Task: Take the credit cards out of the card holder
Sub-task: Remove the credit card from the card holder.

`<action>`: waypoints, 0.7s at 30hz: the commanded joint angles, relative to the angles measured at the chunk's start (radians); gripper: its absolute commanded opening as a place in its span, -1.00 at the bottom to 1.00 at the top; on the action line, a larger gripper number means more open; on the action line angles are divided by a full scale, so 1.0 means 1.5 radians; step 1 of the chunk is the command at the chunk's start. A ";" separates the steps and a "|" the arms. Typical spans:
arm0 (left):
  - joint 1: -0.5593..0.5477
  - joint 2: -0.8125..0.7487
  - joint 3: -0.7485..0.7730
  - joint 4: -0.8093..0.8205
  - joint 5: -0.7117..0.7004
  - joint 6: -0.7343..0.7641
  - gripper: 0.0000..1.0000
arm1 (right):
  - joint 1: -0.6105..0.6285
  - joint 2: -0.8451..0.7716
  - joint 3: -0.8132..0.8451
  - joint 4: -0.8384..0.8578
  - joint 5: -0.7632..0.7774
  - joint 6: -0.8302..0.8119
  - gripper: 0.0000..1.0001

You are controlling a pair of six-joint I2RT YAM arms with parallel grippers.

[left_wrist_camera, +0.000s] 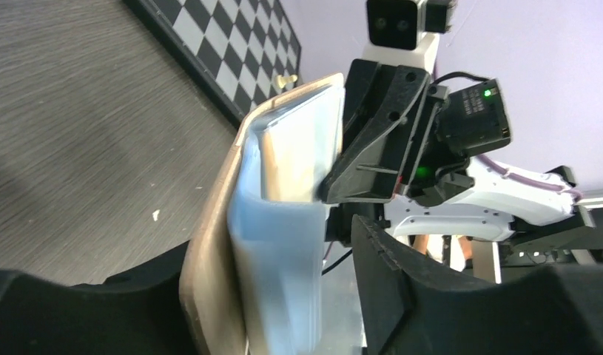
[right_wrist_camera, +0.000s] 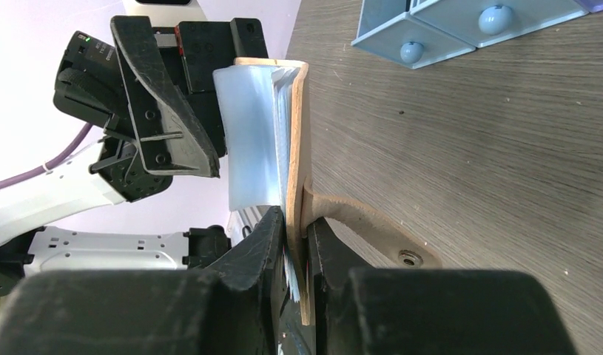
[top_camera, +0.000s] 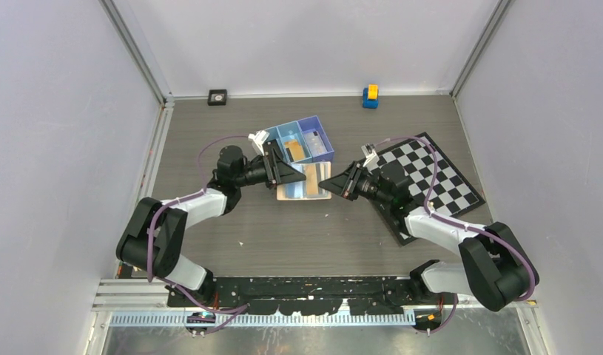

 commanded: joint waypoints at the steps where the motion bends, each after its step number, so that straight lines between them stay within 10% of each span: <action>1: -0.005 -0.031 0.032 -0.083 -0.023 0.059 0.22 | 0.005 -0.011 0.029 0.011 -0.005 -0.021 -0.86; 7: -0.009 -0.054 0.060 -0.235 -0.081 0.139 0.22 | 0.020 -0.033 0.040 -0.043 0.020 -0.056 -0.89; 14: -0.009 -0.055 0.068 -0.270 -0.096 0.159 -0.64 | 0.021 -0.040 0.045 -0.086 0.054 -0.072 -0.88; 21: -0.009 -0.071 0.064 -0.276 -0.103 0.167 -0.95 | 0.018 -0.036 0.093 -0.289 0.196 -0.125 -0.56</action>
